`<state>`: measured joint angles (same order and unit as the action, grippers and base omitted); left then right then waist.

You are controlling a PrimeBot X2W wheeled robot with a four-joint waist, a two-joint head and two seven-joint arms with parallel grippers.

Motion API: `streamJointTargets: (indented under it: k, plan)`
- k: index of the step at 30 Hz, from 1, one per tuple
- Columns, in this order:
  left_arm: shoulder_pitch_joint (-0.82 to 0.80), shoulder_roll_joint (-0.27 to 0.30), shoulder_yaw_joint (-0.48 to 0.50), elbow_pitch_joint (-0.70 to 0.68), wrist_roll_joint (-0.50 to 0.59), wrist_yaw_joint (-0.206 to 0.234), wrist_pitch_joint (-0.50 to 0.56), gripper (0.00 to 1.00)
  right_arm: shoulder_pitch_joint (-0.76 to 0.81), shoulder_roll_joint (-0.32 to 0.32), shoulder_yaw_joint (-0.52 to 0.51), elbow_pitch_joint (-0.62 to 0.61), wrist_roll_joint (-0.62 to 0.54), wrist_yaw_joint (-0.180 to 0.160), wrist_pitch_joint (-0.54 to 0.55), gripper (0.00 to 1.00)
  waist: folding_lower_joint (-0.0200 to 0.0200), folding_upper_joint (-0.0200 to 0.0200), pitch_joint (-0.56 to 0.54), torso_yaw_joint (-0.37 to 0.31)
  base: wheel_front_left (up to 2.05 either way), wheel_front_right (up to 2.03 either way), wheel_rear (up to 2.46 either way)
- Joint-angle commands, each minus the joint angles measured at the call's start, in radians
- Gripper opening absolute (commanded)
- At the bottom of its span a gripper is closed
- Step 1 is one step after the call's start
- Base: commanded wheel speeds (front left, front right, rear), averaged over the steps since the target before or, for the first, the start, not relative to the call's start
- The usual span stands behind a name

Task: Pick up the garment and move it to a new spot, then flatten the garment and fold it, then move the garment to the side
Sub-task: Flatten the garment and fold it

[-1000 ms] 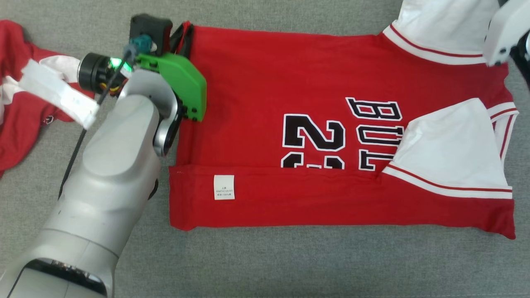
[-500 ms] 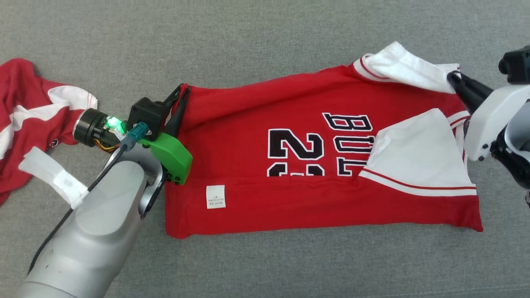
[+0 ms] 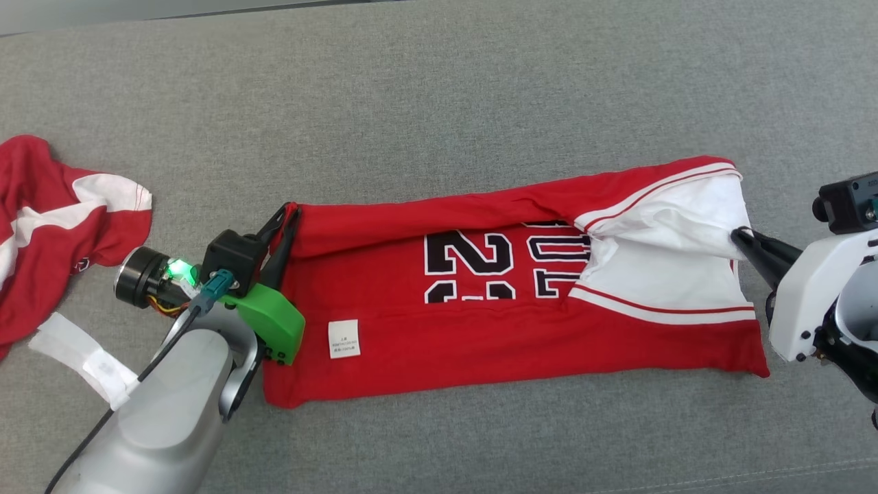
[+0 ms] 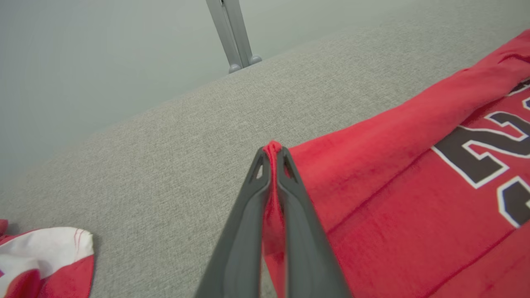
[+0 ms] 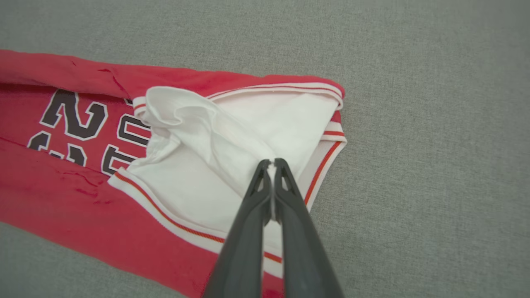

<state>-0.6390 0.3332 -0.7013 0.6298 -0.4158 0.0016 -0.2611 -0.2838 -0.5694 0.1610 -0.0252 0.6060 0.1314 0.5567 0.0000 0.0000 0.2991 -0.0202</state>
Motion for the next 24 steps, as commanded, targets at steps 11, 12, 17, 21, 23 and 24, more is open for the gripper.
streamJointTargets:
  k: [11,12,17,21,23,24]
  plan:
    - [0.047,-0.018,0.054,0.024,-0.019,0.023,-0.005,0.48,0.122,0.084,-0.048,-0.092,-0.034,-0.001,0.065,0.0,0.0,0.0,-0.007,-0.003,0.0,0.0,0.0]
    - [0.048,-0.02,0.061,0.023,-0.018,0.026,-0.005,1.0,0.128,0.088,-0.054,-0.094,-0.042,-0.001,0.068,0.0,0.0,0.0,-0.008,-0.004,0.0,0.0,0.0]
    - [0.069,-0.035,0.099,0.006,-0.021,0.035,-0.004,1.0,0.166,0.099,-0.051,-0.092,-0.056,-0.001,0.125,1.0,0.0,0.0,-0.016,-0.002,0.0,0.0,0.0]
    - [0.113,-0.059,0.18,-0.046,-0.05,0.046,-0.004,1.0,0.183,0.111,-0.061,-0.105,-0.061,-0.001,0.153,1.0,0.0,0.0,-0.027,-0.001,0.0,0.0,0.0]
    - [0.148,-0.08,0.259,-0.11,-0.065,0.051,-0.004,1.0,0.187,0.115,-0.069,-0.115,-0.071,-0.001,0.144,1.0,0.0,0.0,-0.035,0.001,0.0,0.0,0.0]
    - [0.168,-0.09,0.29,-0.134,-0.072,0.048,-0.004,1.0,0.187,0.121,-0.073,-0.12,-0.071,-0.001,0.139,1.0,0.0,0.0,-0.039,0.002,0.0,0.0,0.0]
